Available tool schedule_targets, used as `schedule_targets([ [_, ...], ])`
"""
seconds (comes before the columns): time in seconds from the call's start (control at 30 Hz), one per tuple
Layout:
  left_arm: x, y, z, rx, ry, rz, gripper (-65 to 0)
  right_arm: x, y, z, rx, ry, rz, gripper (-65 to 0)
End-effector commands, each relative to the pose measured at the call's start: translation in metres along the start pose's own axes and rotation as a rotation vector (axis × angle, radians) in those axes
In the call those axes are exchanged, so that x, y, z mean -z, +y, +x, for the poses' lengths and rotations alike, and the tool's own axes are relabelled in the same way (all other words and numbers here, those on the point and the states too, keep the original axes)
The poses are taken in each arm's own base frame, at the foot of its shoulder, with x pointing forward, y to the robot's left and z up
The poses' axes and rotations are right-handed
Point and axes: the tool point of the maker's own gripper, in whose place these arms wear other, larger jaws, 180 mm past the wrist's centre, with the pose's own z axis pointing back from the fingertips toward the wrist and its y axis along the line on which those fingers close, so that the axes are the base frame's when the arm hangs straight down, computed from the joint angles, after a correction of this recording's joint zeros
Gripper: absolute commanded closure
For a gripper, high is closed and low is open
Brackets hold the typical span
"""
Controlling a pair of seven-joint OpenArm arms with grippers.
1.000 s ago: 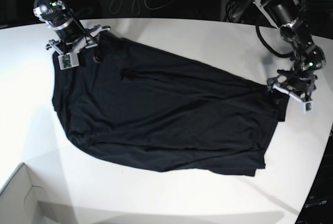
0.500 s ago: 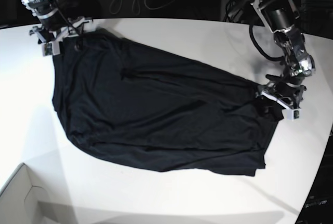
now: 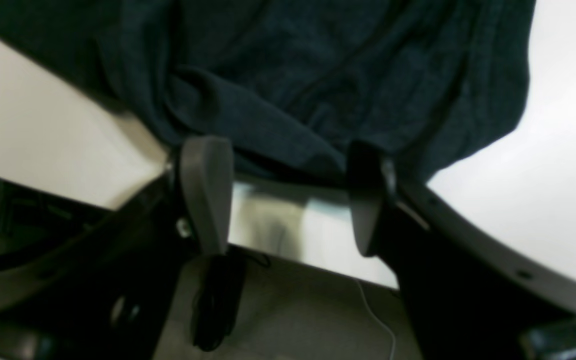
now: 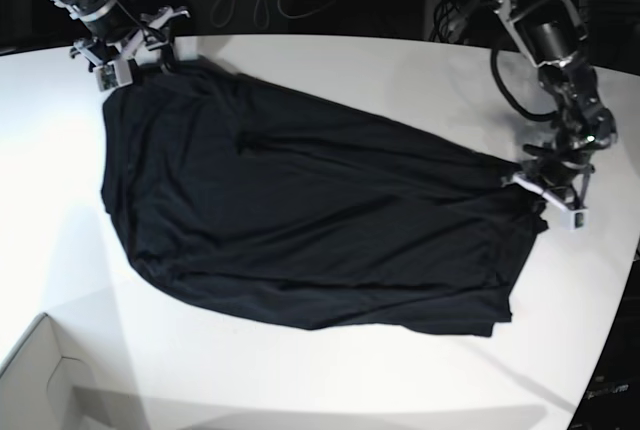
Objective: Layout the t-shirt on the table in an organized manner, then fold the t-shirt properly
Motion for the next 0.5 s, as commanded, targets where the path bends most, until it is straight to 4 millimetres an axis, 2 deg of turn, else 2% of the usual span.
schedule_targets([
  [0.0, -0.008, 0.017, 0.017, 0.0, -0.043, 0.025, 0.0, -0.003, 0.001, 0.008, -0.008, -0.03, 0.008, -36.9],
  [0.07, -0.017, 0.031, 0.018, -0.022, -0.059, 0.029, 0.0, -0.003, 0.001, 0.007, -0.007, -0.029, 0.008, -36.9],
  [0.2, -0.028, 0.044, 0.014, -0.05, -0.066, 0.03, 0.0, -0.004, 0.007, 0.002, -0.006, -0.016, 0.023, -36.9],
  [0.43, -0.035, 0.051, -0.004, -0.045, -0.031, 0.044, 0.0, 0.002, 0.045, -0.004, -0.032, 0.004, 0.137, -36.9],
  [0.47, -0.036, 0.052, -0.007, -0.046, -0.026, 0.047, 0.0, 0.002, 0.049, 0.0, -0.047, -0.011, 0.155, -36.9],
])
